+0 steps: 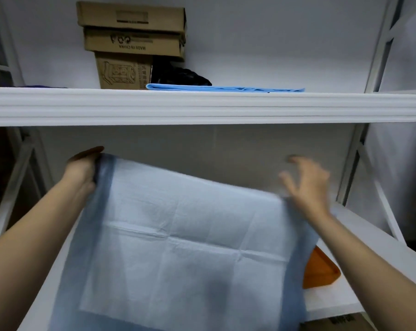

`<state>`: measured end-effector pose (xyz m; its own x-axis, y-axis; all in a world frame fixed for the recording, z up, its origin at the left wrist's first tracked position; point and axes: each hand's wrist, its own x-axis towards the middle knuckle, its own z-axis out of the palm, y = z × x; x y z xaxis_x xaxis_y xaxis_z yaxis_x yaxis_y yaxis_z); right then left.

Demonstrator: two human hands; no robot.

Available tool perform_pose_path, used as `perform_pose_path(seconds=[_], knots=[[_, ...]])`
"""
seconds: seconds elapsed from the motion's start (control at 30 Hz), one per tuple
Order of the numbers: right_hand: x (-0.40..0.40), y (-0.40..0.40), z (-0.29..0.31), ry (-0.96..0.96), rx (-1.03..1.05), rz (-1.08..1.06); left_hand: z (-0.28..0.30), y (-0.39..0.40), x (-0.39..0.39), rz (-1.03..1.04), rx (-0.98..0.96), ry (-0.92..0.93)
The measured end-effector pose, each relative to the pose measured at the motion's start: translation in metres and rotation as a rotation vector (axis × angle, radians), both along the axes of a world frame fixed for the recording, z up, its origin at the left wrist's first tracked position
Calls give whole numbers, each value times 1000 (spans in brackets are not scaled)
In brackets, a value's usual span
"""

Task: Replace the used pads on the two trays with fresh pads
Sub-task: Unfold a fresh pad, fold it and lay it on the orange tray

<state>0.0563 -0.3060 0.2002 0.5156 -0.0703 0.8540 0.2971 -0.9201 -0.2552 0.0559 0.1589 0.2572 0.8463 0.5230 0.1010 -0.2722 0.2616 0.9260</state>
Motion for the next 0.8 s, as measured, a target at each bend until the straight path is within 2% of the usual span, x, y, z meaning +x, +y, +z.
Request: perform_pose_path(seconds=[0.03, 0.07, 0.1, 0.17, 0.3, 0.33, 0.43, 0.47, 0.53, 0.63, 0.8], knots=[[-2, 20, 0, 134, -233, 124, 2, -4, 3, 3, 10, -7], [-2, 37, -2, 316, -374, 202, 3, -8, 4, 5, 9, -20], [-3, 53, -4, 505, -398, 257, 4, -12, 5, 4, 2, -31], [1, 72, -13, 756, -320, 346, 6, -15, 2, 7, -4, -35], [-7, 103, -51, 995, -155, 563, 11, -16, 2, 44, 14, -65], [-11, 112, -62, 973, -131, 561, 13, -17, 1, 44, 7, -64], [-18, 142, -89, 744, -239, 449, 13, -14, -3, 70, -38, -51], [-16, 148, -92, 708, -198, 415, 12, -14, -4, 72, -33, -46], [-5, 153, -89, 727, -77, 388, 12, -12, -6, 87, 9, -32], [12, 158, -83, 744, -116, 404, 12, -6, -2, 98, 78, -5], [25, 172, -88, 690, -117, 415, 12, -3, -3, 44, 54, -3]])
